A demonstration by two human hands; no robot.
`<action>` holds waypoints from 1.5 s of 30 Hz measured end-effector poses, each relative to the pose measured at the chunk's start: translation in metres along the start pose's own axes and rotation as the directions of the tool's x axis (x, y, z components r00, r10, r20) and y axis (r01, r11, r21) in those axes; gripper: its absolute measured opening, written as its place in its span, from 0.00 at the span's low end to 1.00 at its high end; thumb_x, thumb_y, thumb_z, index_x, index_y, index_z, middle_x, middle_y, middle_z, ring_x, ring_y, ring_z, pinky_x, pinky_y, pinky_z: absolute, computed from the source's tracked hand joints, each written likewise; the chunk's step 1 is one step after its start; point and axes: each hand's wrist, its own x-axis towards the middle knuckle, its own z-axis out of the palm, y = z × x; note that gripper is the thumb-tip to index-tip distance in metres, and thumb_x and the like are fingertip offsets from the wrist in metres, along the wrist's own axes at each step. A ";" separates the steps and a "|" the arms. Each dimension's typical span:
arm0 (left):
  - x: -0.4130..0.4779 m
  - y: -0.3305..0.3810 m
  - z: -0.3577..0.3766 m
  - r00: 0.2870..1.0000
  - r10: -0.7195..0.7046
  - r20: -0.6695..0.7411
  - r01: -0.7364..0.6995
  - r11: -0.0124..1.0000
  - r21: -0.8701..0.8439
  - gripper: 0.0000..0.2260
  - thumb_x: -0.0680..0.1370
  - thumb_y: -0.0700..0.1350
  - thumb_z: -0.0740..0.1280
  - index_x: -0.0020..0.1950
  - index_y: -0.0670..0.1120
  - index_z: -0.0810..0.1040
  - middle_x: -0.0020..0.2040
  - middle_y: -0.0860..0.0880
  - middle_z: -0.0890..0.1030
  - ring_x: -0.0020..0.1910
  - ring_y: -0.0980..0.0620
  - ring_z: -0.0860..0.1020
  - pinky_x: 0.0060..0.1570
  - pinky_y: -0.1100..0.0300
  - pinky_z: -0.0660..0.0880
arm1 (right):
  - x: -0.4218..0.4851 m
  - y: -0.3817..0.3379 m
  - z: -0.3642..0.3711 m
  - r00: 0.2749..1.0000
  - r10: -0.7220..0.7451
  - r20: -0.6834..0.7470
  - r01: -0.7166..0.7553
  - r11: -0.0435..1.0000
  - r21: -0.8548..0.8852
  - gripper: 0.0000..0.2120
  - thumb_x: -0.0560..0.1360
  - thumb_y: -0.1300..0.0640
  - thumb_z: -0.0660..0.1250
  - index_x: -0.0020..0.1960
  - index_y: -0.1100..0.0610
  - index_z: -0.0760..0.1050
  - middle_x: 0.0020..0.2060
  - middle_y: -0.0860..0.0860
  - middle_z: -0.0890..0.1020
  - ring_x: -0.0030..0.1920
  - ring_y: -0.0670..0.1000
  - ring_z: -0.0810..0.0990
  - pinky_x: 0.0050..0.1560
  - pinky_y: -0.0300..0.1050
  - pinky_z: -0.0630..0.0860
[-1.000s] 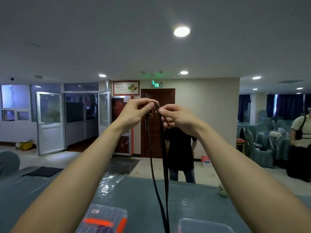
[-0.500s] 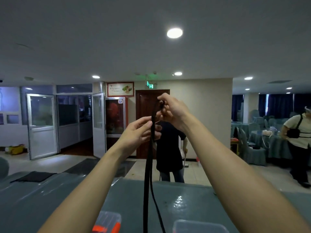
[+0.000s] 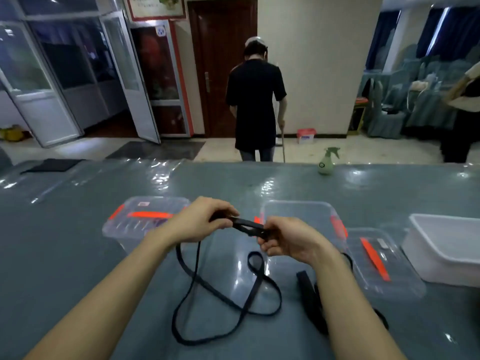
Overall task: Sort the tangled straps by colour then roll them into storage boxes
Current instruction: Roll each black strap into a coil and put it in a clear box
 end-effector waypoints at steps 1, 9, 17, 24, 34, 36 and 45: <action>-0.008 -0.005 0.020 1.000 -0.007 0.029 0.008 0.999 -0.036 0.10 0.82 0.43 0.77 0.63 0.49 0.88 0.54 0.59 0.88 0.54 0.64 0.82 0.55 0.72 0.74 | 0.002 0.024 -0.002 0.998 0.070 0.008 -0.070 0.998 -0.003 0.12 0.83 0.62 0.59 0.52 0.66 0.79 0.38 0.59 0.83 0.34 0.54 0.81 0.36 0.43 0.78; -0.039 -0.012 0.104 0.996 -0.036 0.079 0.053 0.974 -0.221 0.11 0.78 0.43 0.80 0.59 0.54 0.87 0.45 0.64 0.87 0.47 0.64 0.85 0.52 0.70 0.78 | 0.006 0.090 -0.029 0.987 0.158 0.005 -0.157 0.977 0.143 0.11 0.83 0.61 0.62 0.48 0.64 0.81 0.38 0.59 0.85 0.32 0.52 0.83 0.35 0.41 0.81; -0.048 0.016 0.146 0.979 -0.199 0.030 0.168 0.724 -0.669 0.10 0.80 0.44 0.79 0.60 0.52 0.87 0.50 0.51 0.90 0.49 0.46 0.90 0.57 0.49 0.85 | 0.000 0.101 -0.037 0.996 0.047 0.080 -0.078 0.886 0.456 0.09 0.81 0.63 0.60 0.50 0.65 0.78 0.37 0.58 0.81 0.34 0.53 0.80 0.36 0.42 0.80; -0.039 0.011 0.131 0.996 -0.091 0.027 0.093 0.896 -0.435 0.09 0.79 0.45 0.79 0.57 0.56 0.85 0.45 0.57 0.89 0.45 0.55 0.87 0.50 0.58 0.80 | -0.001 0.115 -0.045 1.000 0.006 0.023 -0.008 0.997 0.076 0.18 0.82 0.68 0.58 0.63 0.63 0.83 0.54 0.61 0.89 0.44 0.54 0.87 0.49 0.46 0.83; -0.032 0.017 0.130 0.995 0.094 0.026 -0.096 0.993 0.071 0.07 0.82 0.49 0.73 0.61 0.53 0.83 0.48 0.55 0.87 0.47 0.47 0.83 0.48 0.50 0.78 | -0.006 0.123 -0.050 0.995 -0.029 0.095 0.014 0.987 0.160 0.19 0.81 0.70 0.59 0.53 0.61 0.89 0.50 0.61 0.88 0.47 0.55 0.88 0.50 0.44 0.85; -0.034 0.016 0.131 0.996 0.090 -0.002 -0.090 0.994 0.068 0.07 0.82 0.49 0.74 0.60 0.53 0.83 0.46 0.54 0.87 0.44 0.47 0.83 0.45 0.51 0.77 | -0.007 0.125 -0.049 0.994 -0.022 0.103 0.002 0.982 0.188 0.18 0.81 0.71 0.59 0.55 0.62 0.87 0.51 0.61 0.88 0.50 0.56 0.88 0.52 0.46 0.85; -0.035 0.019 0.133 0.998 0.053 0.022 -0.052 0.999 -0.012 0.04 0.83 0.45 0.72 0.58 0.50 0.85 0.48 0.54 0.87 0.45 0.50 0.82 0.49 0.46 0.79 | -0.005 0.124 -0.017 0.920 -0.388 -0.050 0.209 0.595 -0.776 0.13 0.74 0.60 0.73 0.53 0.44 0.85 0.42 0.49 0.79 0.40 0.49 0.79 0.46 0.50 0.81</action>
